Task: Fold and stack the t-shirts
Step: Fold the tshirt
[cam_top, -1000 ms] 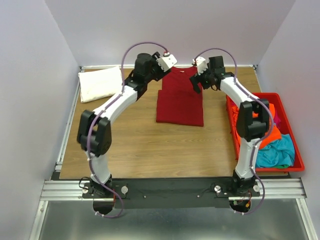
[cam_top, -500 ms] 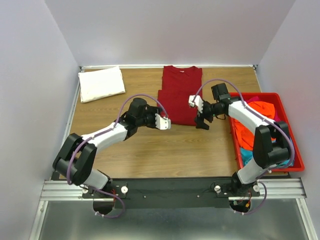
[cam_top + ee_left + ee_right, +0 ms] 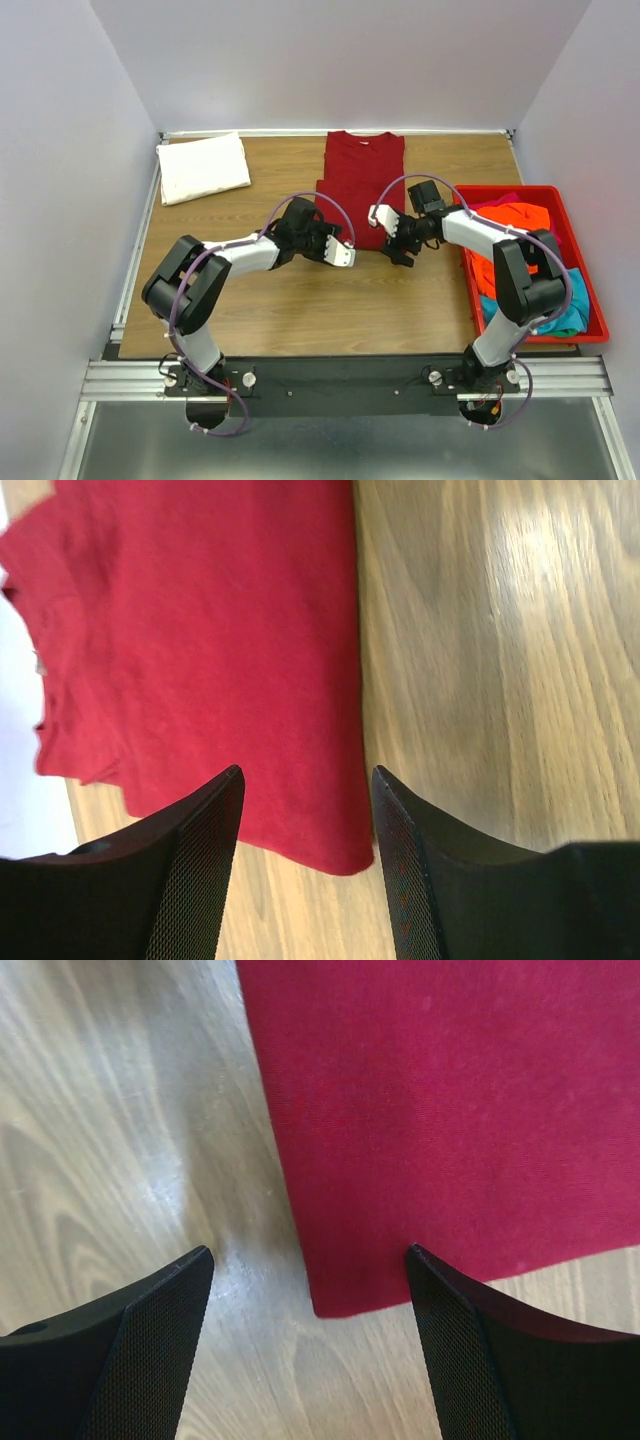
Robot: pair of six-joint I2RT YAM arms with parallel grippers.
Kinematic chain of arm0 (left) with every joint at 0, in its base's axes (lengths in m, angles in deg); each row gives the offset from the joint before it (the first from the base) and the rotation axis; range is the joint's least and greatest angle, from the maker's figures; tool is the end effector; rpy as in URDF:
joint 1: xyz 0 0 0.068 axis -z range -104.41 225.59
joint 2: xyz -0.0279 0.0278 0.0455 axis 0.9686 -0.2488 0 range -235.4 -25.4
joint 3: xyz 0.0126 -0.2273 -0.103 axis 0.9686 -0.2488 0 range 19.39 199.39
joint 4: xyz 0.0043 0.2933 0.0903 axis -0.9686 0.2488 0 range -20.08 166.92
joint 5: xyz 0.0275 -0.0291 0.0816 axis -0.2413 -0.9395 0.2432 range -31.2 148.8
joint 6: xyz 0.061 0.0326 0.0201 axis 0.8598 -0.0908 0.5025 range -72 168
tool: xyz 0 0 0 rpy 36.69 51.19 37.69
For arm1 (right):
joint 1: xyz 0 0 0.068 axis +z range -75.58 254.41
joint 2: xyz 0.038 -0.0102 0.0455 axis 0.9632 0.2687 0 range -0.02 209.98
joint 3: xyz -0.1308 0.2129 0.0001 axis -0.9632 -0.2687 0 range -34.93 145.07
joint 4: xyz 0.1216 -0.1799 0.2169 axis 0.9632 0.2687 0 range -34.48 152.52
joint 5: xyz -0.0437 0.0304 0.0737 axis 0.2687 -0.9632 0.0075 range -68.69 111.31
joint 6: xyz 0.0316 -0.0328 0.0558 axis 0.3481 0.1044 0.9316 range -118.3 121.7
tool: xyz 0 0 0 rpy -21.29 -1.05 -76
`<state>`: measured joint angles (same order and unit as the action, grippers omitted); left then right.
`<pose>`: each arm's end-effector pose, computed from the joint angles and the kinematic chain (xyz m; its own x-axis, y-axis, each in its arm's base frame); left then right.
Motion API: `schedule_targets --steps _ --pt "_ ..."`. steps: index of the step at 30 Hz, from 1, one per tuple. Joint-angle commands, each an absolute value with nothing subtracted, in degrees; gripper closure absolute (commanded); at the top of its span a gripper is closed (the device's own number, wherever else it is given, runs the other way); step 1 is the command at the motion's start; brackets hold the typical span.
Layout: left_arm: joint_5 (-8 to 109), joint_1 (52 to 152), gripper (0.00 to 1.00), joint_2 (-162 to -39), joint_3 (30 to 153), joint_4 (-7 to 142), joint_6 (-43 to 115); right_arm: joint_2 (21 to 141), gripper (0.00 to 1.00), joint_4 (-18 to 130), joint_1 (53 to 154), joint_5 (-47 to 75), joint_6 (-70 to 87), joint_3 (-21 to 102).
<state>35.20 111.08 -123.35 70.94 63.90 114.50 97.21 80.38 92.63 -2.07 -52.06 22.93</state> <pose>0.3093 -0.2496 0.0973 0.5053 0.6719 -0.5416 0.7949 -0.1180 0.5952 0.3448 0.1383 0.0964 -0.1420 -0.8262 -0.5452 -0.9565 0.2564 -0.1394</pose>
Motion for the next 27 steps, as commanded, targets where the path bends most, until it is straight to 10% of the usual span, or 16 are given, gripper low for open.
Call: schedule_targets --steps 1,21,27 --pt "39.0 111.36 0.39 -125.06 71.6 66.41 116.9 99.65 0.16 76.88 93.05 1.27 -50.24 23.86" --pt "47.01 112.07 0.42 -133.23 78.36 69.84 115.24 102.72 0.44 75.21 93.05 2.85 -45.59 25.36" --pt "47.64 112.07 0.63 -134.56 78.63 69.84 115.14 104.21 0.63 75.38 92.96 2.41 -44.62 25.1"
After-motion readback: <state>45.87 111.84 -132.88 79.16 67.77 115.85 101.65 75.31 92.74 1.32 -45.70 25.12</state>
